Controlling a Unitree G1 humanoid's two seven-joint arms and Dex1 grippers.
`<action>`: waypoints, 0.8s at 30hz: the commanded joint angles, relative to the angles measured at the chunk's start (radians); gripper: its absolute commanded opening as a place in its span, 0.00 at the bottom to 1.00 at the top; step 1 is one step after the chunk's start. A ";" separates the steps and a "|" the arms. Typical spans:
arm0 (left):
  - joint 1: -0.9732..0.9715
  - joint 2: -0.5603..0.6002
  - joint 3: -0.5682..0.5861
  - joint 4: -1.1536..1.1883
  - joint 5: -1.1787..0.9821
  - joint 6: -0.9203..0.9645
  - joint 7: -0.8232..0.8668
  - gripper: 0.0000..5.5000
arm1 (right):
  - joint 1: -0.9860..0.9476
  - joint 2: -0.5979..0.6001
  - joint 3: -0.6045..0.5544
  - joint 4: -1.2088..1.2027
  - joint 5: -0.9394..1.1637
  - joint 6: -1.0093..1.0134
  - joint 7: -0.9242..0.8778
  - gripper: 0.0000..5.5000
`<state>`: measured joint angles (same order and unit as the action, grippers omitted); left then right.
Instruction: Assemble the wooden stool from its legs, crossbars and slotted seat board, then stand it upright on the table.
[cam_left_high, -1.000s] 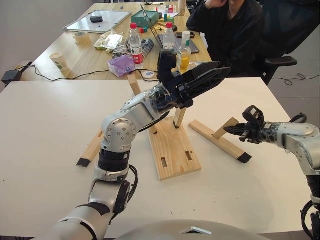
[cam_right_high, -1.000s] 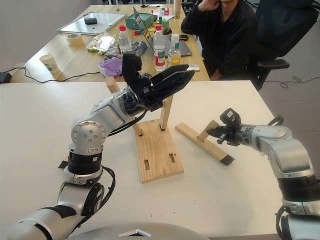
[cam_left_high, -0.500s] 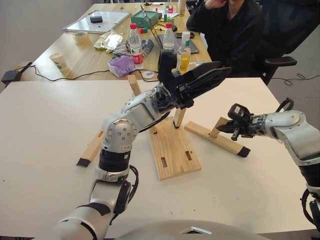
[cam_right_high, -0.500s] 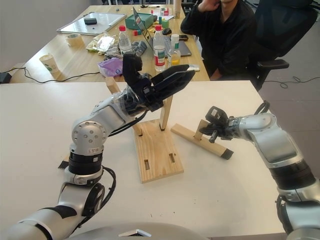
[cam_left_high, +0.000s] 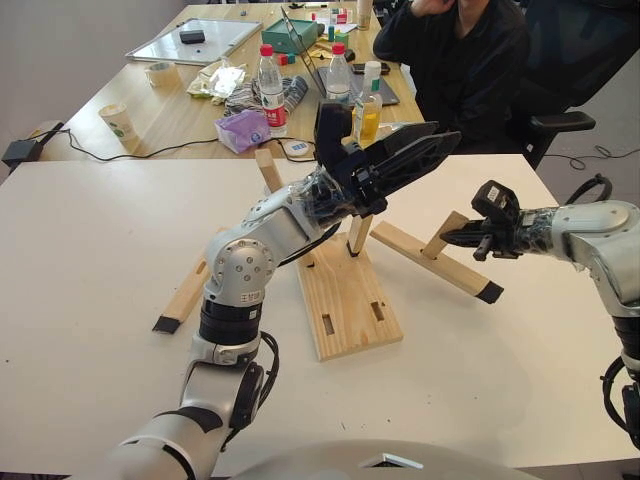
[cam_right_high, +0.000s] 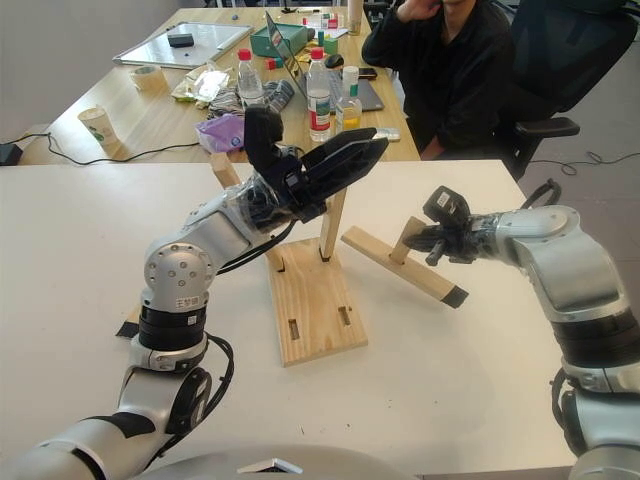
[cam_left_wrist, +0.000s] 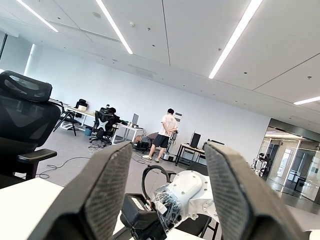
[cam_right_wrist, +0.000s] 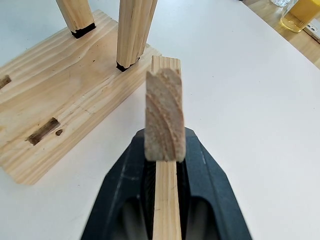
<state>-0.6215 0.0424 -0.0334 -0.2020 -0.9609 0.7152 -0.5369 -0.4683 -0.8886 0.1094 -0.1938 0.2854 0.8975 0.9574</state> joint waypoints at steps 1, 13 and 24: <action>-0.002 0.009 0.004 -0.001 0.013 0.003 -0.002 0.47 | 0.043 -0.045 0.053 0.012 -0.032 -0.026 0.023 0.07; -0.005 0.014 0.011 0.001 0.010 0.007 0.000 0.47 | 0.102 -0.045 0.127 0.044 -0.064 -0.077 0.060 0.07; 0.008 0.008 0.006 -0.018 0.010 0.006 0.006 0.47 | 0.062 -0.018 0.070 0.053 -0.048 -0.068 0.023 0.34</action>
<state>-0.6211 0.0436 -0.0251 -0.2061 -0.9609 0.7157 -0.5367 -0.3951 -0.9127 0.1966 -0.1353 0.2339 0.8213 0.9839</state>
